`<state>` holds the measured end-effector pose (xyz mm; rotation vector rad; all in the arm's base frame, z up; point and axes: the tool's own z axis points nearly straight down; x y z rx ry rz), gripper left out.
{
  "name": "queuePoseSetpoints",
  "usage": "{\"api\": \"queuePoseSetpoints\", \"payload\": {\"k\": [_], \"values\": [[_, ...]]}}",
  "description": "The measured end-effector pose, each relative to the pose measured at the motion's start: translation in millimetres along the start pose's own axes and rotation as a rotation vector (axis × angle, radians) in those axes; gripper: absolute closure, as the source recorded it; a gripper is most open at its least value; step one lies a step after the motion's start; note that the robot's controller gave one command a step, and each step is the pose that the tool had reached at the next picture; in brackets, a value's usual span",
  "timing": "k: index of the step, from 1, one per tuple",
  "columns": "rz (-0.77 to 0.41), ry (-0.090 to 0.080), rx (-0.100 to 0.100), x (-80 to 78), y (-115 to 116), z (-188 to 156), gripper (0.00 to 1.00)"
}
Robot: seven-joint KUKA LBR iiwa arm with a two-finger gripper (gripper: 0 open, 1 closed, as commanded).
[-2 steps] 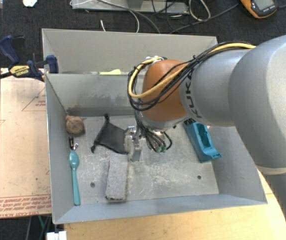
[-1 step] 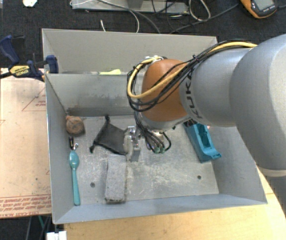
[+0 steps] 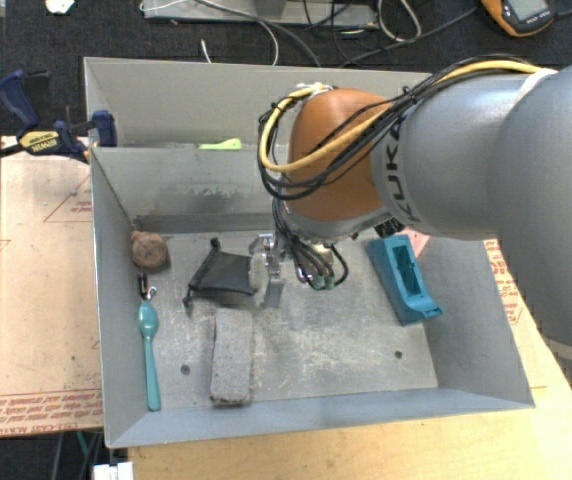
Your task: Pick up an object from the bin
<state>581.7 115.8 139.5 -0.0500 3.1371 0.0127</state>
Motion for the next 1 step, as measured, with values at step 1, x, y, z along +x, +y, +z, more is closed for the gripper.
{"api": "queuePoseSetpoints", "payload": {"k": [1], "values": [[-0.021, 0.003, 0.001, -0.9, -4.4, -83.0, 1.00]]}}
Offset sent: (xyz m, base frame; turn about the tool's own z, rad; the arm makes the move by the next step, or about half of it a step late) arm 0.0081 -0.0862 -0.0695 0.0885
